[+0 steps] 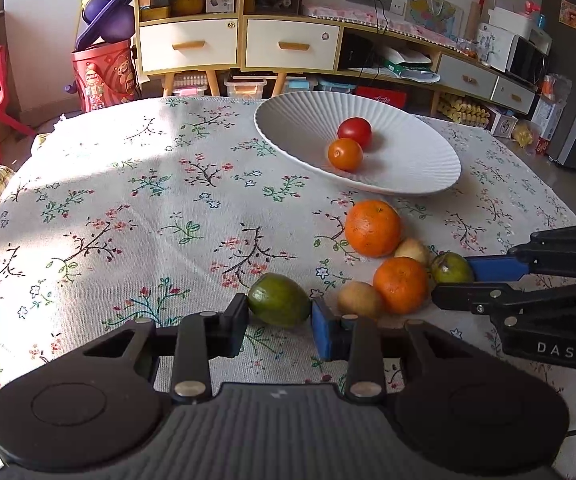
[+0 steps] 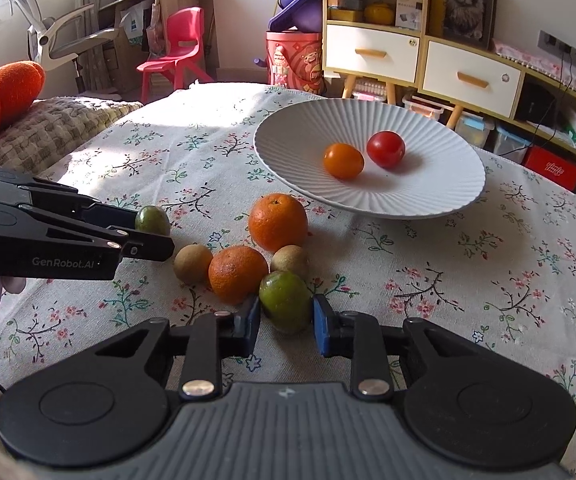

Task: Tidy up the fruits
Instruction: 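Grasp a green fruit with the left tool while the right tool grasps another green fruit, then carry both green fruits over the white plate with both tools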

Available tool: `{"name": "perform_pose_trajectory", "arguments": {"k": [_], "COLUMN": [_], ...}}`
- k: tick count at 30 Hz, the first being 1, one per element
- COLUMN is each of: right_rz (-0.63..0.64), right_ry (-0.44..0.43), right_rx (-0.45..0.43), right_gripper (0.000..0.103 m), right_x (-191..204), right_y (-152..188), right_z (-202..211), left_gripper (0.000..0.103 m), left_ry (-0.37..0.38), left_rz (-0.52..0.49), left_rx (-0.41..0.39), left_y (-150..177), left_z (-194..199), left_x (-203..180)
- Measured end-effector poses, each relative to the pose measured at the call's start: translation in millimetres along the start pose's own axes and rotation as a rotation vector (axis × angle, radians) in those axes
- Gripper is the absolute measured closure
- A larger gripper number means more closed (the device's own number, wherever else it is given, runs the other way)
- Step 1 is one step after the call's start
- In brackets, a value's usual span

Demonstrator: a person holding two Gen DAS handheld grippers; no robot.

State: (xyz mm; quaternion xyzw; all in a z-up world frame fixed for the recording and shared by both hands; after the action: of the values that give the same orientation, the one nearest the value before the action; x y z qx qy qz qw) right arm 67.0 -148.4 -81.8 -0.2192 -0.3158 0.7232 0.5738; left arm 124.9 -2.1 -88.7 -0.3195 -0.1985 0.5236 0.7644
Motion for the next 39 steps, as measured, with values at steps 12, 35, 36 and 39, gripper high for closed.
{"name": "perform_pose_trajectory", "arguments": {"k": [12, 35, 36, 39], "right_rz": [-0.072, -0.141, -0.143, -0.152], "right_ry": [0.036, 0.133, 0.136, 0.14], "right_rx": [0.027, 0.018, 0.016, 0.012], "right_gripper": [0.078, 0.078, 0.078, 0.078], "right_x": [-14, -50, -51, -54], "right_y": [-15, -48, -50, -54], "right_z": [11, 19, 19, 17], "left_gripper": [0.084, 0.084, 0.084, 0.084], "left_ry": [0.009, 0.011, 0.01, 0.01], "left_rz": [0.015, 0.034, 0.035, 0.04], "left_rx": [0.011, -0.006, -0.007, -0.009], "left_y": [-24, -75, -76, -83], "left_z": [17, 17, 16, 12], "left_x": [-12, -37, -38, -41]}}
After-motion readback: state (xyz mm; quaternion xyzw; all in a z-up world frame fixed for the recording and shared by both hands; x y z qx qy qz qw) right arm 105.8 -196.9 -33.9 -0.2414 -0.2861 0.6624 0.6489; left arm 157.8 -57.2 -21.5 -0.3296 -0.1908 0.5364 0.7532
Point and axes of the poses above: each gripper's, at about its wrist camera, not at the fingertips, and z roughly against the way its jaws point, x to its left, y to its underside, the point moved 6 cm from there along -z, roughly the way its jaws point, and after that the axes turned 3 degrees about -y, right-handed, at the moved point
